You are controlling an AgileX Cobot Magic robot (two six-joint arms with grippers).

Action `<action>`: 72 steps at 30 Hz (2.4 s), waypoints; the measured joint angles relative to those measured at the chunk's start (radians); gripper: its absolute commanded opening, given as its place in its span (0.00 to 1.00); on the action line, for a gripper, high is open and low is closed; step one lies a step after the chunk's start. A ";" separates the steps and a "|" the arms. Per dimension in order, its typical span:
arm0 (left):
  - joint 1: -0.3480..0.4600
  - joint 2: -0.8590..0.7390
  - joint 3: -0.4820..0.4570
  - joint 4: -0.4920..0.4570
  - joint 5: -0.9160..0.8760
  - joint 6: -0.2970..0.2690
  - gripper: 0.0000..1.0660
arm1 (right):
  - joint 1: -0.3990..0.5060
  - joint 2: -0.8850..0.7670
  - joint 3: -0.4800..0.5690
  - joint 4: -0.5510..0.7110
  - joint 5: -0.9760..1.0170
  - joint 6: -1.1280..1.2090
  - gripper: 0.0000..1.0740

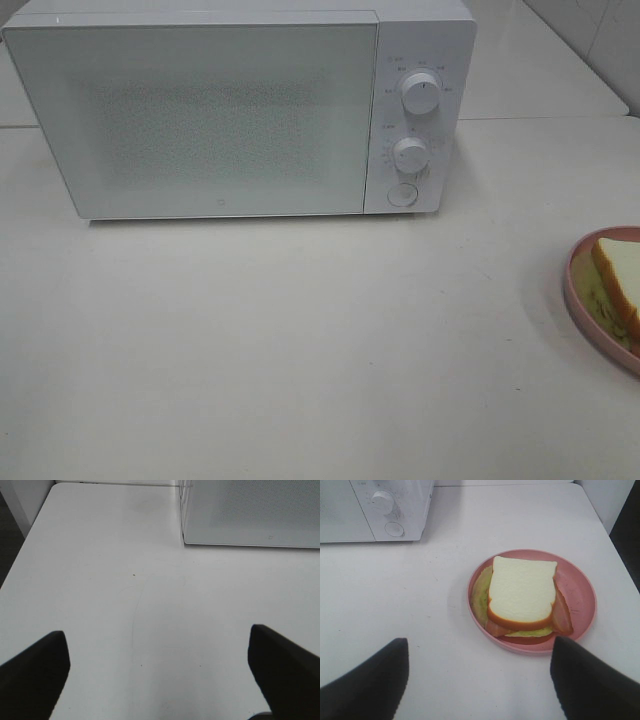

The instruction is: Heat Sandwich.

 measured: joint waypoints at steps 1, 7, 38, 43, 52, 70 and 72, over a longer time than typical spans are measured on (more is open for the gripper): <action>0.000 0.000 0.000 0.000 0.000 0.000 0.83 | 0.000 0.000 0.000 0.000 0.000 0.000 0.70; 0.000 -0.087 0.047 -0.005 0.009 -0.032 0.83 | 0.000 0.000 0.000 0.000 0.000 0.000 0.70; 0.000 -0.088 0.066 -0.088 -0.026 0.166 0.83 | 0.000 0.000 0.000 0.000 0.000 -0.002 0.70; 0.017 -0.088 0.066 -0.089 -0.026 0.166 0.83 | 0.000 0.000 0.000 0.000 0.000 -0.003 0.70; 0.138 -0.088 0.066 -0.130 -0.026 0.215 0.83 | 0.000 0.000 0.000 0.000 0.000 -0.003 0.70; 0.141 -0.088 0.066 -0.136 -0.027 0.216 0.83 | 0.000 0.000 0.000 0.000 0.000 -0.003 0.70; 0.141 -0.088 0.066 -0.136 -0.027 0.216 0.83 | 0.000 0.000 0.000 0.000 0.000 -0.003 0.70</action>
